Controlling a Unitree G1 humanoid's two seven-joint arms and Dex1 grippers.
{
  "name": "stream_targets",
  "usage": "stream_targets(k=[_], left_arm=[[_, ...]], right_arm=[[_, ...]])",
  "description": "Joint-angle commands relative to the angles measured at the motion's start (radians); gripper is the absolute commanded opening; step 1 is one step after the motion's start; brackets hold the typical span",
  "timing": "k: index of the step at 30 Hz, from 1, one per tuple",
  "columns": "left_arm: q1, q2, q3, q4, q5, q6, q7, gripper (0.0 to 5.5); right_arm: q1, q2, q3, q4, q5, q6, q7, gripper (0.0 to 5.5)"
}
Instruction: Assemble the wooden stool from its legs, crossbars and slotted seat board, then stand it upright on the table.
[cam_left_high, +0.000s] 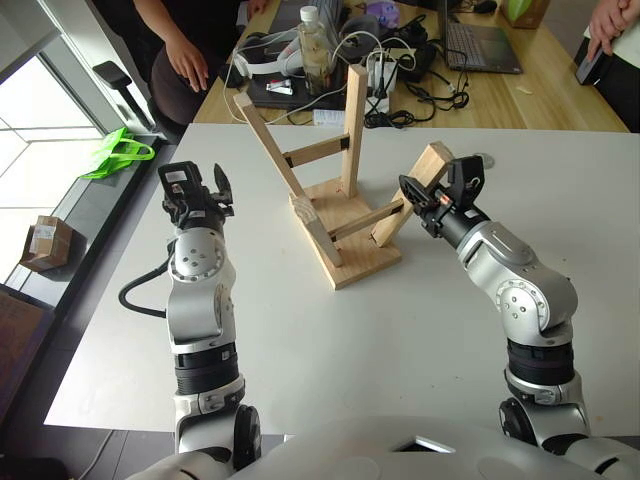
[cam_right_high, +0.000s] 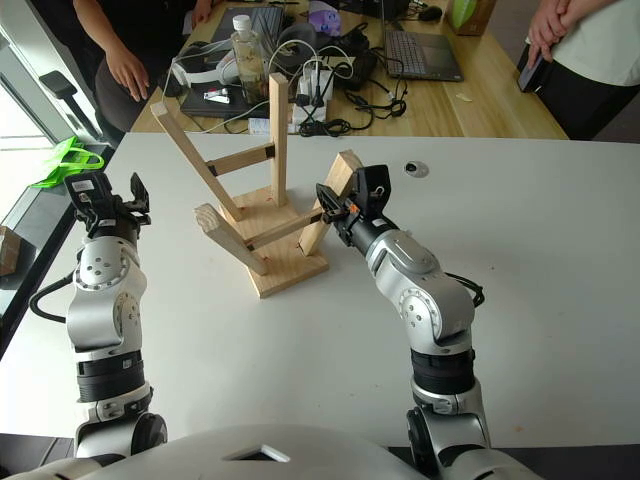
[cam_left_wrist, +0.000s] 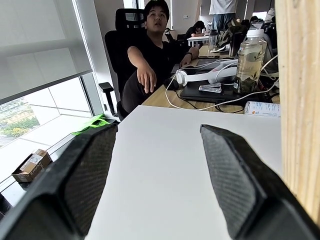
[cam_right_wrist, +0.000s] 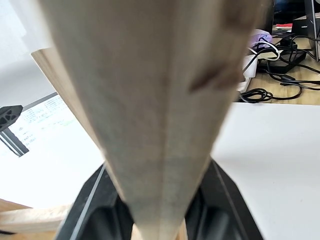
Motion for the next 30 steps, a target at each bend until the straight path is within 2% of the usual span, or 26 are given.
stream_targets(k=[1,4,6,11,16,19,22,28,30], left_arm=[[-0.020,0.012,0.005,0.002,0.006,0.000,0.001,3.06],[-0.018,0.014,0.009,0.000,0.007,0.002,-0.001,3.06],[-0.019,0.014,0.008,-0.007,0.009,0.006,-0.002,3.06],[-0.021,0.013,0.009,-0.003,0.011,0.005,-0.004,3.06],[-0.028,0.017,0.009,0.005,0.011,0.004,-0.009,3.06],[-0.034,0.021,0.011,0.014,0.010,0.002,-0.013,3.06],[-0.031,0.023,0.017,0.007,0.010,0.004,-0.013,3.06],[-0.025,0.029,0.044,-0.027,0.008,-0.005,-0.009,3.06],[-0.024,0.029,0.045,-0.031,0.007,-0.012,-0.011,3.06]], right_arm=[[0.024,0.007,0.003,0.011,-0.005,0.026,0.005,1.44],[0.027,0.015,-0.007,0.012,-0.005,0.033,0.000,2.11],[0.028,0.036,-0.024,0.011,0.019,0.043,-0.003,2.37],[0.061,0.056,-0.011,0.049,0.014,0.065,0.006,2.37],[0.105,-0.037,0.131,0.114,-0.107,0.077,0.039,2.37],[0.110,-0.040,0.131,0.085,-0.101,0.055,0.065,2.37],[0.095,-0.037,0.070,0.034,-0.032,0.043,0.112,2.37],[-0.065,-0.142,-0.293,-0.034,0.403,0.131,0.298,2.37],[-0.119,-0.193,-0.361,-0.037,0.536,0.151,0.354,2.37]])
